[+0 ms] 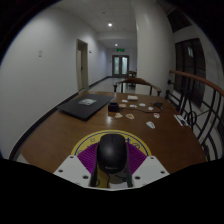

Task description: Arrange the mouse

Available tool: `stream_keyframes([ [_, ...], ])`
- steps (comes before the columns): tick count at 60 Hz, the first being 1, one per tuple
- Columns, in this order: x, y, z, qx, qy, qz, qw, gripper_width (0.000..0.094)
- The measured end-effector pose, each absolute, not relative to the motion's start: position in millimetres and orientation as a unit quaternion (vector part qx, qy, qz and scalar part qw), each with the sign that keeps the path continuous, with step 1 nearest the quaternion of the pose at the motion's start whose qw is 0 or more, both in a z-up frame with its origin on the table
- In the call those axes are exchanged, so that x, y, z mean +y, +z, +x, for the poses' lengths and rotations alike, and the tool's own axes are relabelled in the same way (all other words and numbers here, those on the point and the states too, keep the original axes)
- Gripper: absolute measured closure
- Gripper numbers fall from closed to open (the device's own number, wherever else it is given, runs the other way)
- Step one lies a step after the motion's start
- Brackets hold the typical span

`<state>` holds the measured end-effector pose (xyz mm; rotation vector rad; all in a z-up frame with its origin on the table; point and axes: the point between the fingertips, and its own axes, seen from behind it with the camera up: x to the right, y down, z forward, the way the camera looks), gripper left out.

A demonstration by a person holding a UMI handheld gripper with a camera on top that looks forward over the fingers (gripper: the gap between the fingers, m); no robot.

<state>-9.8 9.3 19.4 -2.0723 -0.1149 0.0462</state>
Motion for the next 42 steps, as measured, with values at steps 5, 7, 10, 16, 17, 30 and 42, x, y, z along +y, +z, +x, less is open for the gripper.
stream_keyframes([
  [5, 9.1, 6.2, -9.0, -0.032, 0.019, -0.868, 0.494, 0.053],
  [7, 6.5, -1.1, -9.3, -0.029, 0.021, -0.874, 0.485, 0.0528],
  [10, 3.3, -13.7, -9.5, -0.027, 0.023, -0.883, 0.468, 0.0488],
  [16, 5.0, -12.9, -8.6, -0.035, 0.02, -0.881, 0.471, 0.0435],
  [17, 4.5, -13.6, -8.5, -0.036, 0.022, -0.883, 0.468, 0.0426],
  [30, -31.3, 7.5, -4.7, -0.123, 0.052, -0.891, 0.434, 0.0089],
  [42, -72.4, 42.3, 55.8, -0.121, 0.066, -0.887, 0.441, 0.0083],
])
